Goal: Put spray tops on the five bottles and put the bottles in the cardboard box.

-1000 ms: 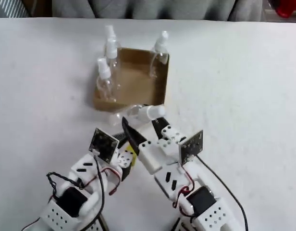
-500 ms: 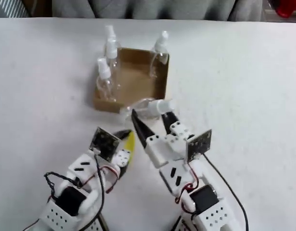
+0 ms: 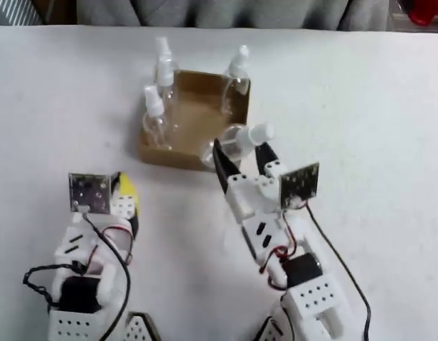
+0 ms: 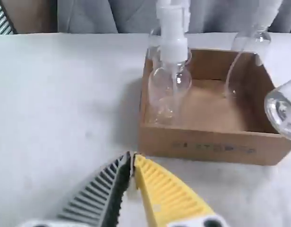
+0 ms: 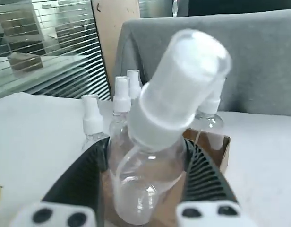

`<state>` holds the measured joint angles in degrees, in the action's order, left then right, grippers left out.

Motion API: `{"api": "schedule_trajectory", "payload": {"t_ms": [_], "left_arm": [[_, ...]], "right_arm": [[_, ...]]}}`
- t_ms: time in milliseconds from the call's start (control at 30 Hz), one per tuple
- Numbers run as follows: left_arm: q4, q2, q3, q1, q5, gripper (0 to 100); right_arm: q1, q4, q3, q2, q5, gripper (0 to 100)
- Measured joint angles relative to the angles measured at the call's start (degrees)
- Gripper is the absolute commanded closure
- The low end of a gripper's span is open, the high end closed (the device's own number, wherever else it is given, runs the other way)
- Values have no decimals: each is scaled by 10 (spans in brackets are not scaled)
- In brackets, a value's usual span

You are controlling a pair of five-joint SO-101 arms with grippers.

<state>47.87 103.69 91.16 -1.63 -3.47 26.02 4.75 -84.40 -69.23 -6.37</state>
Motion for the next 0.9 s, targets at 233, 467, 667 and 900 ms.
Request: {"api": "schedule_trajectory", "payload": {"t_ms": [233, 467, 667, 900], "left_arm": [[2, 0, 54, -39, 58, 980], [14, 0, 59, -64, 76, 980], [54, 1, 59, -69, 77, 980], [81, 1, 59, -69, 78, 980]], "right_arm": [[-23, 43, 63, 127, 0, 985], [-26, 47, 135, 215, 25, 985], [-26, 48, 194, 287, 36, 985], [-28, 48, 249, 367, 38, 985]]}}
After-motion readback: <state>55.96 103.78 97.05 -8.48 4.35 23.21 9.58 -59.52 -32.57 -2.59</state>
